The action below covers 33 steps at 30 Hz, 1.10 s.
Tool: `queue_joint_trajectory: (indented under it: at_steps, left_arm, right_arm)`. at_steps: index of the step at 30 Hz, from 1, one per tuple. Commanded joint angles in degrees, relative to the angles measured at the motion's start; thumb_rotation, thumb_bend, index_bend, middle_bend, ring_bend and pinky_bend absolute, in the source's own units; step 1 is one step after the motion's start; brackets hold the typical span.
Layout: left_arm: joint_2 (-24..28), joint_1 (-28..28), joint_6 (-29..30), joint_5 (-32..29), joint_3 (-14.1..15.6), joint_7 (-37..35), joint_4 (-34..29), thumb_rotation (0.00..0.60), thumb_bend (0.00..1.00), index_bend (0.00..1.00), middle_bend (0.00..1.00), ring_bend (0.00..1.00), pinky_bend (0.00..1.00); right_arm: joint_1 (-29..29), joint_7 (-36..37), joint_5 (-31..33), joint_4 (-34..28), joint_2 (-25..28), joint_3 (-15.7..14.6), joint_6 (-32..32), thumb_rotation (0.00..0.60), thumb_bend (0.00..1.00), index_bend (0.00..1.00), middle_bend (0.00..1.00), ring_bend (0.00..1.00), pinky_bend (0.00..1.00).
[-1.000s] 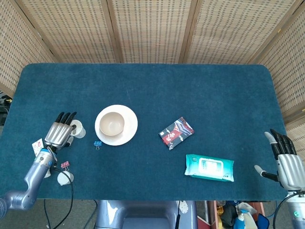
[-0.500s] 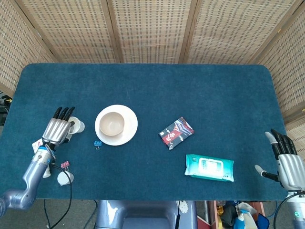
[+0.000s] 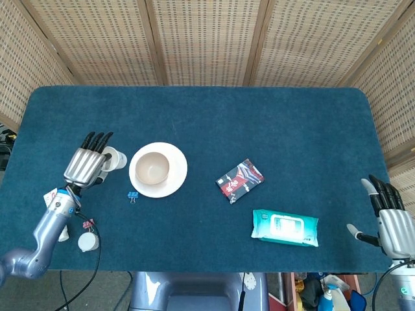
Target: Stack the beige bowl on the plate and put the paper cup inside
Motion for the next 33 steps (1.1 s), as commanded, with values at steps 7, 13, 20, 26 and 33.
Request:
queue_joint_trajectory:
  at_steps: [7, 13, 20, 26, 33]
  left_arm:
    - [-3.35, -5.27, -2.43, -5.08, -2.19, 7.05, -3.46, 0.6, 0.41, 0.65, 0.0, 0.0, 0.01]
    - [-8.07, -8.71, -4.21, -10.92, -2.5, 11.31, -1.99, 0.6, 0.41, 0.65, 0.0, 0.0, 0.01]
    - [-11.27, -10.99, -4.33, -15.0, -1.48, 14.57, 0.43, 0.6, 0.41, 0.65, 0.0, 0.0, 0.01]
    - [-12.71, -12.26, -4.48, -18.7, -1.36, 15.67, 2.17, 0.6, 0.41, 0.65, 0.0, 0.0, 0.01]
    - [-13.6, -13.19, -4.02, -21.01, -0.29, 16.84, 2.78, 0.6, 0.41, 0.62, 0.0, 0.0, 0.01]
  right_arm:
    - [-0.07, 1.52, 0.53, 0.52, 0.23, 0.3, -0.07, 0.6, 0.15, 0.0, 0.0, 0.0, 0.0]
    - [-0.22, 3.18, 0.49, 0.83, 0.57, 0.38, 0.11, 0.6, 0.15, 0.0, 0.0, 0.0, 0.0]
    - [-0.14, 4.58, 1.12, 1.47, 0.68, 0.63, -0.37, 0.6, 0.15, 0.0, 0.0, 0.0, 0.0]
    - [-0.04, 4.61, 0.84, 1.54, 0.61, 0.55, -0.45, 0.6, 0.15, 0.0, 0.0, 0.0, 0.0]
    - [-0.11, 5.07, 1.07, 1.64, 0.68, 0.67, -0.43, 0.6, 0.15, 0.0, 0.0, 0.0, 0.0]
